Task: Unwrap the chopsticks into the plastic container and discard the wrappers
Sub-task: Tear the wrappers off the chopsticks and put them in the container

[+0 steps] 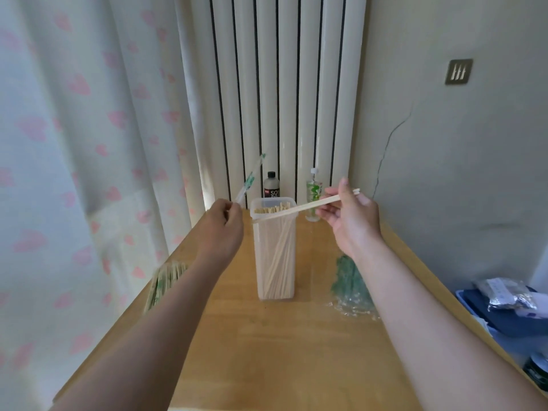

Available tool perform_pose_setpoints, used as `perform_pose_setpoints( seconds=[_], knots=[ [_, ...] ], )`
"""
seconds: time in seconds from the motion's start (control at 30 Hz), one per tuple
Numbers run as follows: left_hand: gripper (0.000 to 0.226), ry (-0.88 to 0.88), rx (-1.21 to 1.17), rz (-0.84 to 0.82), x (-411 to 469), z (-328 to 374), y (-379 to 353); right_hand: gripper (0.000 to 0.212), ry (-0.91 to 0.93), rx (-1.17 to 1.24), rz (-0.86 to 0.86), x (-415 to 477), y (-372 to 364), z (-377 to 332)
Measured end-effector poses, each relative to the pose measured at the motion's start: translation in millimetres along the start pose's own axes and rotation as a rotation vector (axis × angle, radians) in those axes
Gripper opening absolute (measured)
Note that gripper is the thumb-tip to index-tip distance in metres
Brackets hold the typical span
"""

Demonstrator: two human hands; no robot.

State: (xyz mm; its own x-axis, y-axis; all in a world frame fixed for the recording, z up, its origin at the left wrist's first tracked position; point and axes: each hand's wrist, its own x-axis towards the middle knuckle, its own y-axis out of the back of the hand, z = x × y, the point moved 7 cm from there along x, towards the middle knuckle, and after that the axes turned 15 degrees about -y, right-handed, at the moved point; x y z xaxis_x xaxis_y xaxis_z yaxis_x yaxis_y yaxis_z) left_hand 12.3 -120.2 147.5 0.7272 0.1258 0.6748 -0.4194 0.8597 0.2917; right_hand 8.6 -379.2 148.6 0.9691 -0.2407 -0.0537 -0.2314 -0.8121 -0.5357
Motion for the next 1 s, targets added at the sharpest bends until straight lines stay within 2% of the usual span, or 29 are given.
perform_pose_setpoints(
  seconds=[0.13, 0.27, 0.43, 0.63, 0.77, 0.87, 1.0],
  knots=[
    [0.022, 0.031, -0.083, 0.030, 14, -6, 5, 0.036, 0.201, -0.138, 0.045, 11, -29, -51],
    [0.021, 0.054, -0.097, 0.029, 17, -15, 7, 0.036, 0.386, -0.419, 0.143, 21, -51, -71],
    [0.020, 0.060, -0.129, -0.014, 11, -19, 3, 0.040, 0.387, -0.975, 0.080, 30, -83, -32],
    [0.022, 0.055, -0.134, -0.045, 5, -25, 1, 0.020, 0.446, -1.281, -0.046, 32, -111, 9],
    [0.020, 0.065, -0.123, -0.035, 4, -38, 0, 0.026, 0.386, -1.468, -0.098, 43, -119, 33],
    [0.020, 0.073, -0.133, -0.044, 3, -47, -2, 0.046, 0.317, -1.628, -0.094, 50, -116, 47],
    [0.021, 0.080, -0.113, -0.045, 1, -53, -3, 0.054, 0.300, -1.810, -0.097, 49, -119, 56]
  ],
)
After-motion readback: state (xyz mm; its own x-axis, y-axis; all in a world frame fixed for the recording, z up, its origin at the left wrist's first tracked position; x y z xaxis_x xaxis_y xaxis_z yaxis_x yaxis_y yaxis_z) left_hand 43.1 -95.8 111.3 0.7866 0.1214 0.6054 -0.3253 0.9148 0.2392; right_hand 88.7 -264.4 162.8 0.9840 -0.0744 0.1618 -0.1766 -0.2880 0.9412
